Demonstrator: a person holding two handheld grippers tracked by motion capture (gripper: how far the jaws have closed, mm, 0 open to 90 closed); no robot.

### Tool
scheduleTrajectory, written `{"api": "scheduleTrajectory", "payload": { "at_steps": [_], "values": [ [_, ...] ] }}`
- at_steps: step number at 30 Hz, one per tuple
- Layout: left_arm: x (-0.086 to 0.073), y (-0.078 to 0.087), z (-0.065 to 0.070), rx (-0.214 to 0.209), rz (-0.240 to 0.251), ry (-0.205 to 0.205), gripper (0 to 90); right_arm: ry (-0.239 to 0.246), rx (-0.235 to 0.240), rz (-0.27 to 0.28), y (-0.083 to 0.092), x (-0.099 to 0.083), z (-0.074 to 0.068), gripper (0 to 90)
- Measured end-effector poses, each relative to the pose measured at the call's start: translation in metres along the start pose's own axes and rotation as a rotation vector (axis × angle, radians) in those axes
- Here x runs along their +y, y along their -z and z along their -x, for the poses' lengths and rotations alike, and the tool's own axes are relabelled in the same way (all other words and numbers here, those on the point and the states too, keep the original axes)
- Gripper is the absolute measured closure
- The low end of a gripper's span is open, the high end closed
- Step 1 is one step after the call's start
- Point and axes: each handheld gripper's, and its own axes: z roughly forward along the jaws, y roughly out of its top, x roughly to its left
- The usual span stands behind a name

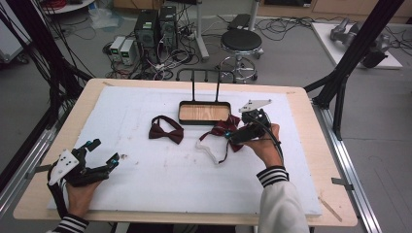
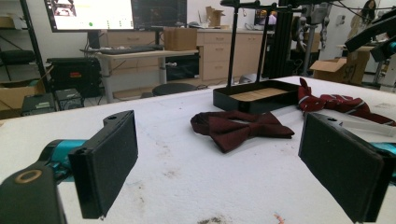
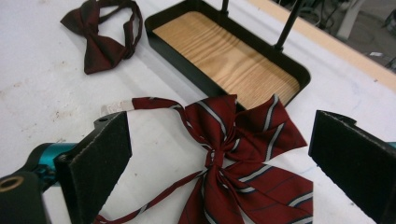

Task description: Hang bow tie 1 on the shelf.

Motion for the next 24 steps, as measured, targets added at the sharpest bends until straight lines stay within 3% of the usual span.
{"api": "scheduleTrajectory", "payload": {
  "at_steps": [5,6,7,9,12,13,24],
  "values": [
    [0.000,0.000,0.000,0.001,0.000,0.001,12.2,-0.007,0.015,-0.069,-0.012,0.006,0.002,7.2],
    [0.000,0.000,0.000,-0.001,0.000,0.000,12.2,-0.003,0.033,-0.101,-0.017,0.007,0.003,14.6],
    [0.000,0.000,0.000,0.001,0.000,0.001,12.2,-0.003,0.033,-0.101,-0.017,0.007,0.003,14.6],
    [0.000,0.000,0.000,-0.001,0.000,0.000,12.2,0.010,0.026,-0.153,-0.025,0.009,0.003,15.4],
    [0.000,0.000,0.000,0.000,0.000,0.001,12.2,0.006,0.029,-0.172,-0.029,0.009,0.004,16.1],
    [0.000,0.000,0.000,0.000,0.000,0.001,12.2,0.007,0.019,-0.206,-0.034,0.010,0.005,17.0],
    [0.000,0.000,0.000,-0.001,0.001,0.003,12.2,-0.005,0.019,-0.308,-0.050,0.011,0.006,26.3]
  ]
}}
